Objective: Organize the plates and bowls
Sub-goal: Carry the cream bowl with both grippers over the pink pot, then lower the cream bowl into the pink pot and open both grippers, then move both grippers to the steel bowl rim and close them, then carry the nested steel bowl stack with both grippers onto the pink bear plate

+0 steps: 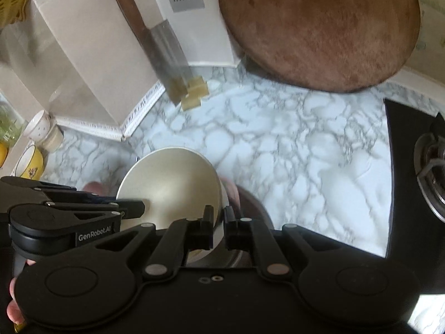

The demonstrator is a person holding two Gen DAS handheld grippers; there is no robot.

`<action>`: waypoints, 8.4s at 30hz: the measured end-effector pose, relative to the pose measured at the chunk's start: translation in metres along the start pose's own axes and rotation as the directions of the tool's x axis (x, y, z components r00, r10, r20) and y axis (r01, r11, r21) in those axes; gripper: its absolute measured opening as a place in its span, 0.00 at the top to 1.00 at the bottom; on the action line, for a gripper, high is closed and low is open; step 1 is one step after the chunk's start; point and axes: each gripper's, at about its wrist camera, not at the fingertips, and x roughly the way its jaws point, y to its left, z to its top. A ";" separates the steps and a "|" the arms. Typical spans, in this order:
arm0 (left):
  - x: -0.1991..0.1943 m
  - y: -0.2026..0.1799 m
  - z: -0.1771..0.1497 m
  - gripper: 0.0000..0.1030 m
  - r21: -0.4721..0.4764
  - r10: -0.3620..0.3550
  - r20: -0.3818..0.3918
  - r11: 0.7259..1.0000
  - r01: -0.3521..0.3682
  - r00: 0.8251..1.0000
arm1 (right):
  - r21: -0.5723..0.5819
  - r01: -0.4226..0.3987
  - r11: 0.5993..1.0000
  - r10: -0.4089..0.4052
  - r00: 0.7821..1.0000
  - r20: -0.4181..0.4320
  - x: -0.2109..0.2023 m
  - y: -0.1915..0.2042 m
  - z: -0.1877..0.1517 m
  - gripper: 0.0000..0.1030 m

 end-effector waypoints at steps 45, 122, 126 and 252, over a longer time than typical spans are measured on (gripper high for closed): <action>0.033 0.003 -0.013 0.91 0.030 -0.047 -0.024 0.998 0.048 0.999 | 0.030 0.007 1.000 -0.005 0.998 -0.068 0.026 -0.013 -0.021 0.77; 0.020 0.022 -0.123 0.25 -0.308 0.103 0.224 0.951 -0.030 0.969 | -0.161 -0.185 0.969 0.177 0.982 -0.066 0.034 -0.079 -0.041 0.34; 0.020 0.023 -0.123 0.25 -0.323 0.088 0.243 0.946 -0.005 0.966 | -0.206 -0.185 0.961 0.176 0.982 -0.061 0.036 -0.071 -0.046 0.34; -0.037 0.222 -0.205 0.86 -0.582 0.280 0.172 0.802 -0.132 0.945 | -0.432 -0.254 0.866 0.229 0.967 -0.110 0.108 0.197 -0.028 0.87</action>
